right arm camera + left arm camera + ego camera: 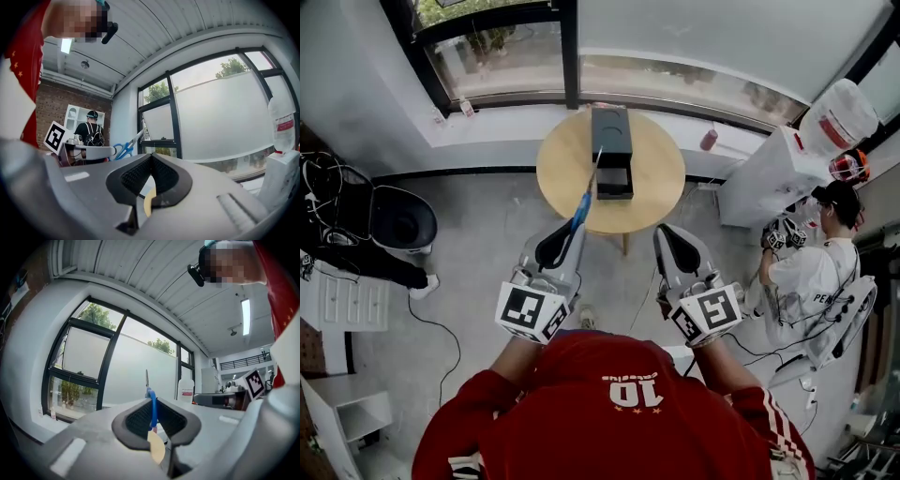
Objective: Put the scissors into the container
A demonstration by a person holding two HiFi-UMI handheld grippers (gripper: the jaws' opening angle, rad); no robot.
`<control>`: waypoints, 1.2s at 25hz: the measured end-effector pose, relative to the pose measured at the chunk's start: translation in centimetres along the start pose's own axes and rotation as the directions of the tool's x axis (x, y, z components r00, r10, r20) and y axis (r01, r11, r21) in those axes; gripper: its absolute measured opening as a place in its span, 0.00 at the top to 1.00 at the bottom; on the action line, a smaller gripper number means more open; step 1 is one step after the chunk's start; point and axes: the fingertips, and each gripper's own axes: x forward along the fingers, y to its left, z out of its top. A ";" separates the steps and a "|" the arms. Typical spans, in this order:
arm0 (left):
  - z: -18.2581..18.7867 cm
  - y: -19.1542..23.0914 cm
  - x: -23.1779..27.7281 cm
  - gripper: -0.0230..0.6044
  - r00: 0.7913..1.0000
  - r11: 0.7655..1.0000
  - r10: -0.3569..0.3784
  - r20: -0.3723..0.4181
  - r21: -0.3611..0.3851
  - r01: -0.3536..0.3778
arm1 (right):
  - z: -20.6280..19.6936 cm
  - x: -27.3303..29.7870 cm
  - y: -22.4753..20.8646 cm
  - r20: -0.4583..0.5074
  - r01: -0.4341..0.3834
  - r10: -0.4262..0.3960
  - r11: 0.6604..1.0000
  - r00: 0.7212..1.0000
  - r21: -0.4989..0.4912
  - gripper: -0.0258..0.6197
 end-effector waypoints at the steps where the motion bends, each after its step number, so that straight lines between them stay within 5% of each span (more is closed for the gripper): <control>1: 0.1 0.9 0.5 0.91 1.000 1.000 -0.002 0.003 -0.005 0.002 | 0.3 1.1 -0.1 0.003 0.004 -0.004 1.000 1.000 -0.003 0.97; 6: 0.2 4.4 2.7 0.91 1.000 1.000 -0.022 0.009 -0.011 0.022 | 1.0 4.6 -0.7 0.012 0.023 -0.022 1.000 1.000 -0.015 0.97; 15: -1.8 4.4 7.5 0.91 0.993 0.991 -0.119 -0.026 -0.067 0.117 | -0.1 7.5 -3.9 -0.022 0.013 -0.013 1.000 1.000 -0.021 0.97; 23: -4.2 5.7 13.3 0.91 0.988 0.993 -0.112 -0.103 -0.035 0.109 | -1.7 11.7 -8.0 -0.049 -0.049 0.048 0.999 0.998 -0.014 0.97; 26: -5.2 6.2 15.8 0.91 0.986 0.990 -0.123 -0.114 -0.090 0.113 | -2.1 13.1 -10.0 -0.067 -0.068 0.067 0.998 0.995 -0.017 0.97; 30: -8.2 7.7 19.1 0.91 0.978 0.961 -0.138 -0.154 -0.260 0.095 | -2.4 14.8 -12.7 -0.070 -0.077 0.075 0.997 0.995 -0.019 0.97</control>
